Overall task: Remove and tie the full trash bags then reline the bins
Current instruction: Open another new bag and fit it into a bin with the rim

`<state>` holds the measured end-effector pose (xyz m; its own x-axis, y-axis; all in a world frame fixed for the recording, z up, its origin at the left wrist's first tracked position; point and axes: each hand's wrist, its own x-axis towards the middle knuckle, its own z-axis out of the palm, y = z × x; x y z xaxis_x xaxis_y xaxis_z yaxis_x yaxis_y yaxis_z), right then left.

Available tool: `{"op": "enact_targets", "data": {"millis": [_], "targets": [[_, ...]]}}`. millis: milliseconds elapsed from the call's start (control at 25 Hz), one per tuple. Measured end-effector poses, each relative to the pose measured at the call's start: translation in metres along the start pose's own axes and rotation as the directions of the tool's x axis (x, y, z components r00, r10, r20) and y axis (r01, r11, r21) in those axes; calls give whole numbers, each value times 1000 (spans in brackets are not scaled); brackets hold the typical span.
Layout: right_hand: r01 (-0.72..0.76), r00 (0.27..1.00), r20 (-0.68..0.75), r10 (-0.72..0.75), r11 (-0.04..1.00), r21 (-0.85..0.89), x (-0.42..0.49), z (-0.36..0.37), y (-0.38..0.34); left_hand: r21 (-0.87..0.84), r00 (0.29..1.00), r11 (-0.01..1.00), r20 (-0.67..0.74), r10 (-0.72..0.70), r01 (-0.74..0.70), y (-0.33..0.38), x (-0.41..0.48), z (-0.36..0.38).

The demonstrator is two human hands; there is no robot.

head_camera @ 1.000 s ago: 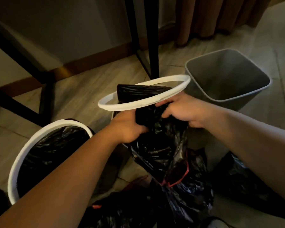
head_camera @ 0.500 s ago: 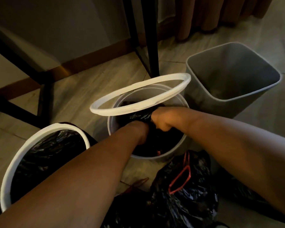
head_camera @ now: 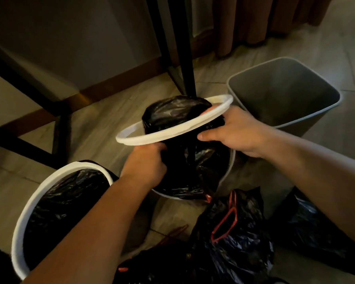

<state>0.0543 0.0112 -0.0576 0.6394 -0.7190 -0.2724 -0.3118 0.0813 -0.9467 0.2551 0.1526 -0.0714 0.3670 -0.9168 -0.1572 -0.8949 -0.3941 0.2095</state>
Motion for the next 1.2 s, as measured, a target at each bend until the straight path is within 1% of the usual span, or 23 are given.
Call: {"op": "enact_targets", "data": {"millis": [80,160,240,280,320,360,400,440,480,520,600,640,680,720,760,800,840,920,1000,1040,1080,1120,1200], "targets": [[-29,999,-21,35,974,224,-10,-2,8,-6,992,1000,-128,0,-1,-4,-17,-5],[-10,984,-170,58,963,271,-17,-5,17,-57,978,998,-205,-27,16,-5,-31,-6],[2,931,-362,39,994,113,-22,-10,27,-98,976,993,-200,-80,61,-4,-37,-7],[1,910,-415,-12,1000,-26,-23,-11,28,-127,978,988,-177,-112,90,-4,-38,-7],[2,912,-402,-83,980,-197,-23,-10,26,-162,981,980,-138,-137,115,-4,-38,-9],[16,938,-314,-150,920,-393,-22,-7,23,-181,986,975,-81,-146,129,-2,-37,-11],[49,968,-169,-184,804,-592,-19,0,18,-172,991,977,-9,-131,127,1,-34,-13],[104,985,-12,-174,642,-760,-15,11,12,-136,993,985,68,-100,109,5,-29,-15],[169,983,113,-144,475,-864,-10,24,6,-83,987,993,146,-67,80,10,-23,-17],[226,973,197,-117,351,-909,-5,38,1,-32,975,998,217,-42,50,15,-15,-19],[281,960,274,-60,167,-945,6,56,-7,11,940,1000,342,-11,8,23,-2,-25],[270,963,270,-12,81,-959,12,60,-11,3,919,1000,394,-6,5,23,3,-28],[241,970,241,21,22,-970,19,61,-12,-23,907,1000,422,-8,20,22,6,-30],[207,978,207,26,0,-978,25,59,-13,-64,910,997,415,-21,53,19,8,-32],[182,983,182,7,12,-983,28,56,-13,-110,928,990,369,-41,88,14,7,-32],[174,985,172,-26,63,-983,29,52,-12,-145,955,982,289,-72,118,9,1,-32],[182,983,175,-56,161,-970,27,49,-13,-170,975,975,191,-109,142,5,-7,-32],[176,984,172,-49,437,-882,13,38,-13,-285,982,940,65,-175,187,-3,-28,-31],[108,993,104,-48,704,-702,-4,21,-12,-413,971,879,79,-226,238,-8,-47,-31],[67,998,53,-43,783,-619,-11,11,-11,-435,967,864,93,-236,252,-10,-53,-29],[26,1000,3,-29,828,-561,-18,2,-9,-440,967,861,93,-238,254,-11,-57,-26],[-1,998,-54,-34,830,-558,-22,-6,-7,-431,966,865,76,-249,257,-11,-59,-23],[-13,972,-184,-144,753,-658,-27,-18,-1,-407,951,868,7,-308,284,-10,-63,-22]]}}
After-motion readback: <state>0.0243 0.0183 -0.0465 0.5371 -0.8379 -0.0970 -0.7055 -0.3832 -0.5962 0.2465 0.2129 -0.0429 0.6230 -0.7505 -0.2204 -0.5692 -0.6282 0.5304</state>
